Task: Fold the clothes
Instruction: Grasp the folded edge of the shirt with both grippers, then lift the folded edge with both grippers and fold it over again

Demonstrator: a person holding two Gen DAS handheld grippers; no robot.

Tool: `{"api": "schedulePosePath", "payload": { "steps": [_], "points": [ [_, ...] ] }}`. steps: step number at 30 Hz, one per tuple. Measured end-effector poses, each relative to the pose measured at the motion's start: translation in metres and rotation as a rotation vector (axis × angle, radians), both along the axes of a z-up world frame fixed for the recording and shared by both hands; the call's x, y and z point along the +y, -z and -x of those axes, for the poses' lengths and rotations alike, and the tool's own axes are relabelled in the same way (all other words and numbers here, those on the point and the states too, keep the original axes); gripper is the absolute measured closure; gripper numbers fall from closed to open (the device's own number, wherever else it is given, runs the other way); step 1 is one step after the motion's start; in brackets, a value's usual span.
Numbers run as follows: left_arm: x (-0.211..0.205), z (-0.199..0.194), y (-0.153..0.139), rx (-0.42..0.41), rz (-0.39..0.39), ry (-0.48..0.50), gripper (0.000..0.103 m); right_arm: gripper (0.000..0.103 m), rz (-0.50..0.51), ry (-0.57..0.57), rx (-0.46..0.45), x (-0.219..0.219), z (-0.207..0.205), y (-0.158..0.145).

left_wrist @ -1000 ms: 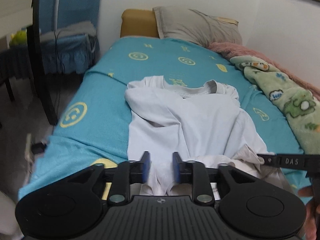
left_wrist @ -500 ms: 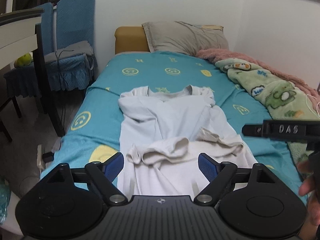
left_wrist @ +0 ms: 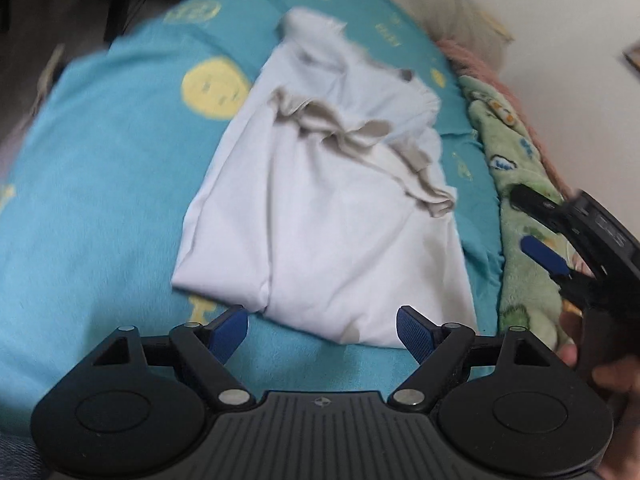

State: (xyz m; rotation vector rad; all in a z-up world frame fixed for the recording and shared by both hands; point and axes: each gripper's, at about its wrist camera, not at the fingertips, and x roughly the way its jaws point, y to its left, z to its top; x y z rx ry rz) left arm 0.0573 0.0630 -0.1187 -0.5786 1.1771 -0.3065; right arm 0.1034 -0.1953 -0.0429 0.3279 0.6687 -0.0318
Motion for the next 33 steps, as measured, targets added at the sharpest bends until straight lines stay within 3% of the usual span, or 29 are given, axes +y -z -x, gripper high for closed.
{"api": "schedulePosePath", "payload": {
  "steps": [4,13,15,17,19,26,29,33],
  "points": [
    [0.01,-0.013,0.02,0.077,0.078,-0.062,0.019,0.027,0.014,0.003,0.003,0.003,0.001,0.001],
    [0.027,-0.015,0.022,0.002,0.19,-0.216,0.021,0.027,0.016,0.018,0.023,0.004,0.004,0.004],
    [0.025,-0.014,0.022,0.006,0.169,-0.21,0.022,0.027,0.016,0.023,0.029,0.004,0.005,0.005],
    [0.023,-0.014,0.022,0.009,0.143,-0.206,0.035,0.027,-0.009,0.03,0.04,0.002,0.006,0.006],
    [0.021,-0.013,0.022,0.007,0.116,-0.206,0.036,0.027,-0.068,0.036,0.057,-0.002,0.009,0.01],
    [0.029,-0.01,0.025,0.01,0.123,-0.246,0.07,0.026,-0.477,0.029,0.166,-0.015,0.021,0.038],
    [0.032,-0.008,0.023,-0.008,0.14,-0.266,0.086,0.025,-0.589,0.007,0.188,-0.009,0.027,0.046],
    [0.036,-0.001,0.016,-0.068,0.179,-0.284,0.094,0.025,-0.72,-0.024,0.249,0.003,0.028,0.058]
  ]
}}
